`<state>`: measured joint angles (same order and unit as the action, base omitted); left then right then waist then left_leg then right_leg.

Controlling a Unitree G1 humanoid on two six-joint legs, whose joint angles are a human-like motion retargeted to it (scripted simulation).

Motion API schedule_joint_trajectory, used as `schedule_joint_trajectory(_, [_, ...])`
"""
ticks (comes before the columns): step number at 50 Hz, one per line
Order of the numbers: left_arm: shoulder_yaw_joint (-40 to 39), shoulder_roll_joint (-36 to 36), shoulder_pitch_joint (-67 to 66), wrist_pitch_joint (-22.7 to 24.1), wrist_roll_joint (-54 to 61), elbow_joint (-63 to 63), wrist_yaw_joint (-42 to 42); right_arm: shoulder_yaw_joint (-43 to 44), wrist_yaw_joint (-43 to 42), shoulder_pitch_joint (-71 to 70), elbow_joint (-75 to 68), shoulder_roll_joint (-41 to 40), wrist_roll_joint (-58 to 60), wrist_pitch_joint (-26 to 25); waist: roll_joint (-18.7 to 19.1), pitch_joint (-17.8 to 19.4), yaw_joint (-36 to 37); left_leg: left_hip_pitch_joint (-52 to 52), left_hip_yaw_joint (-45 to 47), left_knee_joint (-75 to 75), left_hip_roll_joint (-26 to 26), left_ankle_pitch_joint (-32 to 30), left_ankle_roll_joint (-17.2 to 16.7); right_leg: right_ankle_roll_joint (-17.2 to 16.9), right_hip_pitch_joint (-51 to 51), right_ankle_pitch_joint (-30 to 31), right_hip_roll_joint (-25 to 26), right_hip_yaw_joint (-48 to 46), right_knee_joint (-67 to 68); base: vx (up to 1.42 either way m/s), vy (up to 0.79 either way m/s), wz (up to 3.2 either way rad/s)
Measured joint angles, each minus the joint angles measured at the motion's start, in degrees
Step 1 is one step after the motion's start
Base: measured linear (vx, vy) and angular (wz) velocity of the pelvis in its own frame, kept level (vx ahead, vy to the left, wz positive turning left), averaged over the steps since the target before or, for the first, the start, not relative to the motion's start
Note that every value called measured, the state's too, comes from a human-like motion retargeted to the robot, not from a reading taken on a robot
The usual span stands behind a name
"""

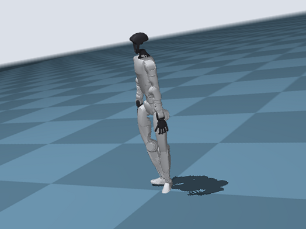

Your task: In place motions

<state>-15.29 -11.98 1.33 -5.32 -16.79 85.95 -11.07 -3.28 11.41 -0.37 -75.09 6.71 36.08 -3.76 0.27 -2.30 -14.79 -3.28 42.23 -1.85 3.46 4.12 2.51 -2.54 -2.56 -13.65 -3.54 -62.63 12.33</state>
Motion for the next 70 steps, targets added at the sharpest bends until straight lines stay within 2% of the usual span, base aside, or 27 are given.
schedule_joint_trajectory(6, [-2.7,0.4,-1.8,0.0,-0.8,2.3,1.7,-0.9,0.4,-0.7,-0.7,0.6,-1.6,0.0,-0.2,0.0,2.8,3.8,10.9,1.0,1.1,3.5,-2.7,0.9,1.6,4.2,-2.1,-2.8,0.6,-0.44,0.26,-2.58])
schedule_joint_trajectory(8, [-4.2,0.5,-2.8,0.0,-0.9,3.1,2.3,-0.9,0.3,-1.1,-1.8,0.7,-1.7,-0.5,-0.6,-0.5,2.8,5.1,14.5,1.4,1.0,4.3,-3.9,1.2,-0.3,6.5,-2.4,1.8,0.6,-0.44,0.24,-2.47])
schedule_joint_trajectory(14, [-5.8,0.8,-5.4,0.3,-0.2,4.1,4.3,0.6,-0.1,-1.3,-4.7,1.3,-2.9,-1.7,0.4,-1.6,0.0,7.2,21.0,3.4,2.8,4.1,-6.0,2.5,-4.4,7.3,-0.9,12.1,0.9,-0.47,0.19,-1.66])
schedule_joint_trajectory(20, [-6.2,1.0,-5.8,0.0,-0.7,3.7,4.3,2.8,-1.1,-0.6,-7.9,2.3,-4.9,-3.0,1.3,-3.5,-3.5,9.2,23.7,5.4,4.2,1.6,-7.3,3.3,-6.4,7.2,1.2,20.0,-0.5,-0.34,0.18,-1.23])
schedule_joint_trajectory(23, [-6.1,1.3,-5.0,-0.1,0.6,3.4,4.0,4.1,-1.9,-0.2,-10.1,2.8,-6.2,-3.8,0.8,-4.1,-4.2,10.6,23.6,7.5,4.6,-0.5,-6.8,3.7,-6.6,7.0,1.4,23.7,-1.1,-0.31,0.14,-1.05])
schedule_joint_trajectory(26, [-6.0,1.7,-3.8,-0.3,2.2,2.7,3.3,4.9,-2.1,-0.1,-12.0,3.2,-7.2,-4.6,-0.8,-4.4,-4.8,11.6,21.8,12.3,5.2,-3.0,-4.0,4.2,-6.2,6.9,0.1,27.5,-1.3,-0.25,0.12,-0.97])
schedule_joint_trajectory(29, [-5.7,2.2,-2.6,-0.3,3.6,1.3,2.8,5.2,-2.2,-0.2,-13.2,3.4,-7.3,-5.2,-3.6,-4.6,-4.7,10.1,16.4,22.5,7.0,-4.7,2.3,4.6,-5.9,6.6,-2.2,32.0,-1.0,-0.20,0.10,-1.11])
schedule_joint_trajectory(33, [-4.2,2.4,-0.6,-0.1,4.8,-0.4,2.0,5.4,-1.9,-0.4,-13.1,3.3,-6.7,-5.3,-5.3,-2.9,-3.0,2.0,0.7,43.7,13.2,-5.0,11.8,5.5,-4.8,6.3,-2.4,37.6,-0.4,-0.17,0.05,-1.32])
schedule_joint_trajectory(35, [-3.3,3.0,0.5,0.0,4.8,-0.9,1.9,5.3,-1.7,-0.6,-12.7,3.3,-6.4,-5.3,-5.1,-2.1,-2.2,-1.5,-7.1,48.0,12.3,-4.7,12.4,6.0,-4.9,6.7,-1.9,39.8,-0.3,-0.20,0.10,-1.25])
schedule_joint_trajectory(39, [-1.5,4.8,2.0,0.4,5.1,-1.9,1.6,5.3,-1.5,-1.1,-11.5,3.2,-5.8,-5.3,-4.2,-1.2,-0.9,-6.2,-18.4,45.3,3.2,2.5,7.3,6.4,-6.1,8.2,-1.3,44.8,-0.4,-0.20,0.14,-1.19])
schedule_joint_trajectory(42, [0.1,6.0,2.9,1.0,4.8,-2.8,1.2,5.2,-1.2,-1.3,-10.2,2.8,-6.2,-5.0,-3.2,-0.3,-0.2,-6.7,-19.7,36.7,-1.0,7.2,5.0,6.8,-6.3,9.2,-0.3,47.4,-1.1,-0.15,0.07,-1.02])
schedule_joint_trajectory(45, [1.7,6.6,3.0,1.4,3.5,-3.5,0.8,5.0,-0.7,-1.3,-9.4,2.4,-6.6,-4.9,-0.9,0.8,1.0,-5.5,-19.3,22.5,-3.3,6.9,1.5,7.5,-5.8,10.3,2.7,49.1,-2.3,-0.05,0.02,-0.98])
schedule_joint_trajectory(47, [2.9,6.8,2.6,1.6,2.6,-3.9,0.9,4.8,-0.5,-1.3,-9.5,2.2,-6.6,-4.8,0.9,1.4,1.5,-4.8,-19.7,13.9,-4.3,4.6,1.5,7.7,-5.1,10.8,4.9,49.5,-3.1,0.06,-0.03,-0.69])
schedule_joint_trajectory(48, [3.4,7.0,2.1,1.7,2.3,-4.0,0.9,4.6,-0.5,-1.3,-9.6,2.1,-6.4,-4.8,1.7,1.2,1.1,-4.8,-25.2,12.4,-7.2,5.2,2.7,7.7,-4.9,11.1,5.5,49.3,-3.6,0.11,-0.04,-0.17])
schedule_joint_trajectory(49, [3.6,7.0,1.7,1.8,2.0,-4.1,0.9,4.3,-0.4,-1.3,-9.8,2.1,-6.3,-4.9,2.7,0.7,0.0,-3.7,-20.7,11.2,-5.0,4.8,1.2,7.6,-5.3,11.2,6.1,48.6,-3.8,0.12,-0.05,0.20])
schedule_joint_trajectory(50, [3.7,7.0,1.3,1.9,1.7,-4.0,0.8,3.9,-0.3,-1.4,-10.0,2.0,-6.2,-4.9,3.8,0.1,-1.3,-2.1,-11.2,10.2,-0.3,4.0,-1.6,7.5,-6.0,11.3,6.7,47.7,-3.9,0.07,-0.05,-0.06])
schedule_joint_trajectory(52, [2.7,7.1,0.9,1.8,1.0,-4.1,0.7,3.0,-0.6,-1.9,-10.6,1.8,-6.6,-5.1,4.3,0.1,-1.0,-3.4,-15.4,9.0,-1.4,2.6,-2.1,7.2,-6.8,11.6,7.2,49.0,-3.4,0.00,-0.05,-0.26])
schedule_joint_trajectory(55, [2.3,6.9,0.4,1.8,0.8,-4.4,0.7,3.1,-1.3,-2.2,-11.7,1.7,-8.0,-5.1,5.0,0.3,-1.7,-2.7,-12.7,7.4,-0.8,2.3,-2.5,6.9,-7.1,11.0,7.4,47.3,-2.6,0.04,-0.12,0.29])
schedule_joint_trajectory(60, [1.8,5.8,-0.6,1.6,0.1,-5.1,1.0,3.0,-1.4,-1.0,-13.5,1.6,-8.5,-5.1,5.3,-0.2,-1.1,-6.0,-19.5,8.7,-0.4,0.9,-3.3,5.1,-8.0,8.6,7.6,46.0,1.1,0.18,-0.29,0.97])
schedule_joint_trajectory(62, [1.6,5.2,-0.8,1.4,0.1,-5.5,1.2,2.6,-1.8,-0.7,-14.7,1.7,-8.2,-5.2,4.4,-0.1,1.1,-7.1,-21.1,9.9,-0.5,0.5,-3.2,4.2,-8.6,8.8,8.0,52.1,3.2,0.22,-0.34,0.60])
schedule_joint_trajectory(65, [1.3,4.4,-0.9,1.2,0.2,-6.1,1.0,2.0,-1.6,-0.2,-16.3,2.0,-7.8,-5.4,1.8,-0.2,11.4,-7.1,-18.3,10.8,0.0,0.5,-3.6,-0.2,-7.2,9.3,11.4,76.0,4.0,0.30,-0.30,-0.33])
schedule_joint_trajectory(67, [1.5,4.0,-1.0,1.2,0.3,-6.5,0.9,2.2,-1.7,0.4,-16.6,2.2,-7.3,-5.4,1.9,0.0,13.2,-8.2,-22.3,11.4,-0.3,-0.4,-3.5,-4.0,-5.3,8.9,13.0,85.2,3.1,0.32,-0.26,1.70])
schedule_joint_trajectory(68, [1.7,3.7,-1.0,1.2,0.5,-6.7,0.8,2.5,-1.8,0.7,-16.6,2.3,-7.1,-5.3,2.2,0.1,13.5,-8.9,-25.2,11.7,-0.5,-0.9,-3.6,-5.3,-4.5,8.3,13.5,86.9,2.9,0.34,-0.25,2.63])
schedule_joint_trajectory(70, [2.5,3.0,-0.2,1.2,0.7,-7.2,0.3,3.4,-2.0,1.2,-16.3,2.6,-7.5,-5.0,2.6,0.7,12.9,-10.6,-32.5,12.3,-2.0,-2.5,-3.8,-5.3,-3.8,6.3,13.0,82.6,2.6,0.37,-0.24,3.62])
